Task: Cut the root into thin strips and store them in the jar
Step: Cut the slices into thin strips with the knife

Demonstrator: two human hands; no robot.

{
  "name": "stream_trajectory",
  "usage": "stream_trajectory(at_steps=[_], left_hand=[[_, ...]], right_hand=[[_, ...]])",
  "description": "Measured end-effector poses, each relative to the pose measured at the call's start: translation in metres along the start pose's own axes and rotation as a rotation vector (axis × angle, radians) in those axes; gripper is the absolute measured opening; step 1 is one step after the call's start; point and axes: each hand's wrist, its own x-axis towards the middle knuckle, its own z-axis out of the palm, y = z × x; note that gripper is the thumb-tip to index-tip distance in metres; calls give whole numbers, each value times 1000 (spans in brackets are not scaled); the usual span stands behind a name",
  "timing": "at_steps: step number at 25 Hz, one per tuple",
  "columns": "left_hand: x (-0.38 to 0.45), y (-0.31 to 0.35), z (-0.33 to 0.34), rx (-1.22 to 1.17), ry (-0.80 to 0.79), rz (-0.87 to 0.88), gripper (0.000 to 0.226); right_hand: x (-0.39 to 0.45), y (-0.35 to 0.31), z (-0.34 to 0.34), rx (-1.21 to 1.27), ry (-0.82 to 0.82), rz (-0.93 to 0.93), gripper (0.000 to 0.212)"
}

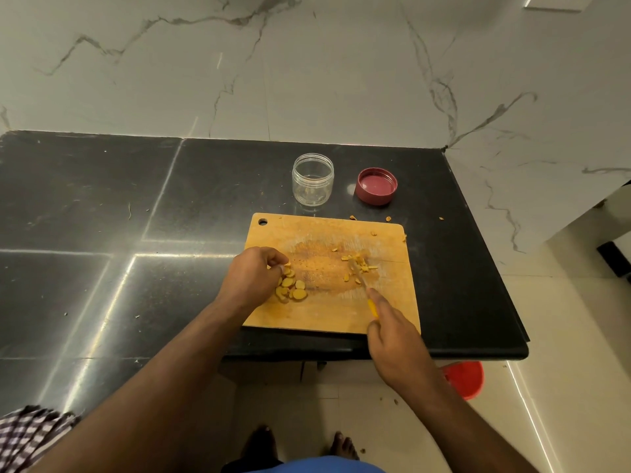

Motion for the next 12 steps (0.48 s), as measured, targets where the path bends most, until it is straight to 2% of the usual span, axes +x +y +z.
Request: stream_trajectory(at_steps=[5, 10, 12], left_hand=[[1, 18, 7, 10, -30, 107, 27], [-3, 33, 19, 126, -177, 277, 45], [-3, 35, 22, 190, -189, 327, 49]], right_hand=[[-9, -2, 5, -20, -62, -73, 55], [-9, 6, -2, -213, 26, -114, 57], [-8, 7, -4, -266, 38, -131, 59]])
